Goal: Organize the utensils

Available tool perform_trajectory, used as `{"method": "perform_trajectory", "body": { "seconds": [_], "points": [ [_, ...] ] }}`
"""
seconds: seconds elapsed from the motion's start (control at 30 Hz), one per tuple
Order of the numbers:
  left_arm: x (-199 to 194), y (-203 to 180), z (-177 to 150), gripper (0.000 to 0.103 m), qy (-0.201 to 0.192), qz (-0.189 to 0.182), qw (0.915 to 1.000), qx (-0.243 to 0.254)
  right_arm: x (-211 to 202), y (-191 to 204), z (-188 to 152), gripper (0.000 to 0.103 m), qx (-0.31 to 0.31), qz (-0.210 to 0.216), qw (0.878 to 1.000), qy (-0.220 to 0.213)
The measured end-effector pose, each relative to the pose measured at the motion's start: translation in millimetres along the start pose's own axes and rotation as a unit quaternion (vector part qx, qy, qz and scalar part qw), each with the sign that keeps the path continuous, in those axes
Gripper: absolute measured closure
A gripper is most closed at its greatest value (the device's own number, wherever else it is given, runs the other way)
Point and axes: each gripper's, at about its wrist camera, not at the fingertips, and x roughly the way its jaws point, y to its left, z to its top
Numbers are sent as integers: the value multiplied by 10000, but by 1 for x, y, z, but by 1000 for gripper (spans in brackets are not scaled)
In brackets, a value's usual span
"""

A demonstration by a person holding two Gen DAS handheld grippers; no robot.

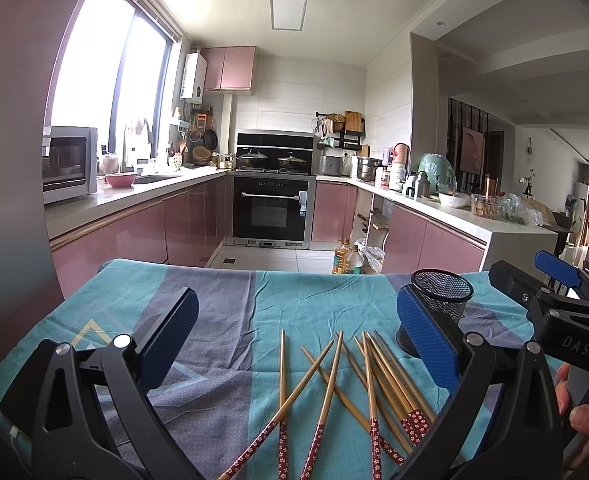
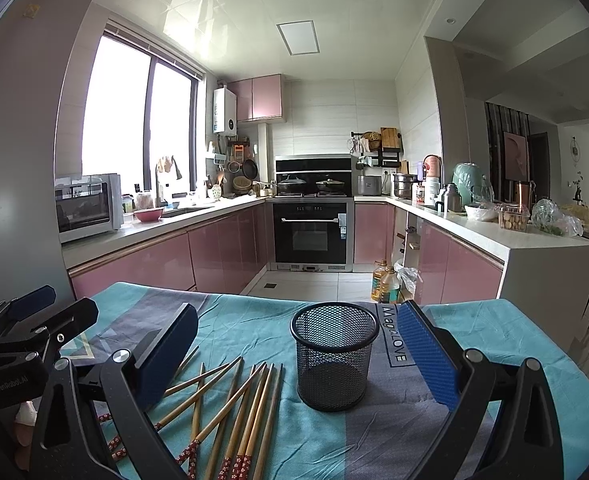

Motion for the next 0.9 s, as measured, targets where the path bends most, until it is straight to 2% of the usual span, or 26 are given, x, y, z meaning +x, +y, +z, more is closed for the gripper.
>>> {"method": "perform_trajectory", "body": {
  "seconds": [0.5, 0.63, 0.73, 0.83, 0.9],
  "points": [
    [4, 9, -1, 5, 190, 59, 9997, 131, 2, -5, -2, 6, 18, 62, 9998, 176],
    [11, 18, -5, 5, 417, 226, 9985, 259, 13, -4, -8, 6, 10, 231, 9985, 496],
    [20, 24, -11, 5, 652, 314, 9962, 494, 27, 0, -16, 6, -65, 440, 9947, 922],
    [30, 26, -16, 6, 942, 224, 9926, 727, 42, 7, -27, 6, -120, 715, 9869, 1440],
    [39, 24, -22, 13, 1165, 108, 9889, 920, 52, 12, -33, 12, -151, 925, 9800, 1754]
  ]
}}
